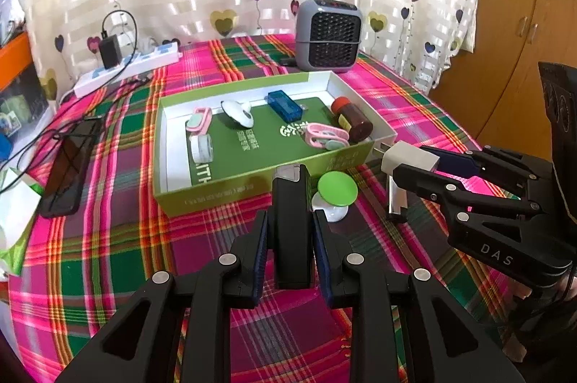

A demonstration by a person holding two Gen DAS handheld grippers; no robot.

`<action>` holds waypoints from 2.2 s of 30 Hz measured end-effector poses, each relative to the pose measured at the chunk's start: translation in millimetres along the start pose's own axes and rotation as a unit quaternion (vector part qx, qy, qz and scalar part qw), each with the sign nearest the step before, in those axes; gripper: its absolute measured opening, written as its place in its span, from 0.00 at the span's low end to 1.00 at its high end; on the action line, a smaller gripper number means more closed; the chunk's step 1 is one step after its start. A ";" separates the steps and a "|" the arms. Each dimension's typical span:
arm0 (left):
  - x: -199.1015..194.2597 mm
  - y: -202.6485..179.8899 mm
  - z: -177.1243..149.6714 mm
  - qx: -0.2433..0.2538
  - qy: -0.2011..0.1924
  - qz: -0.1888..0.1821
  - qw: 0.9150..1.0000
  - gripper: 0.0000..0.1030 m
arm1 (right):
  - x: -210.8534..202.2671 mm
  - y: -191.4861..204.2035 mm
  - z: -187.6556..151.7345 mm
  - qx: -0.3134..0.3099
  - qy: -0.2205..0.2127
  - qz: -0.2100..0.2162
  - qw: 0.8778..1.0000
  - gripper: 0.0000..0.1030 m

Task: Organize rigid objects
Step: 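Close the right tool on the white charger while the left grasps the black remote, then carry the white charger over the box with the right tool while the left carries the black remote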

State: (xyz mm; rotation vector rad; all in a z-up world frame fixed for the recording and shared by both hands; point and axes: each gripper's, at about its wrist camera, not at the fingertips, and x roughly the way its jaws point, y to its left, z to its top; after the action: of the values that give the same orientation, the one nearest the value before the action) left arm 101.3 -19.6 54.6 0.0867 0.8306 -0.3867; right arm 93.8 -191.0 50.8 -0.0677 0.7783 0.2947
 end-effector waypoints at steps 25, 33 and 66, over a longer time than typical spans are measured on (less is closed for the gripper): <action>17.2 27.8 40.6 -0.025 -0.018 0.006 1.000 0.22 | 12.7 -9.2 38.3 0.006 -0.015 0.008 1.000 0.34; 40.5 41.9 55.1 -0.044 -0.008 0.010 0.999 0.22 | 34.3 -19.8 60.1 0.010 -0.010 0.005 1.000 0.34; 100.5 65.6 68.5 -0.075 0.034 0.008 0.997 0.22 | 127.9 -41.8 97.8 0.027 0.051 -0.021 0.998 0.34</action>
State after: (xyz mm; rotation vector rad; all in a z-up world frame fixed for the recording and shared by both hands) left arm 234.8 -4.3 22.2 -0.0328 0.9230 -0.3075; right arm 258.5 -184.3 28.9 -0.0488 0.8852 0.2312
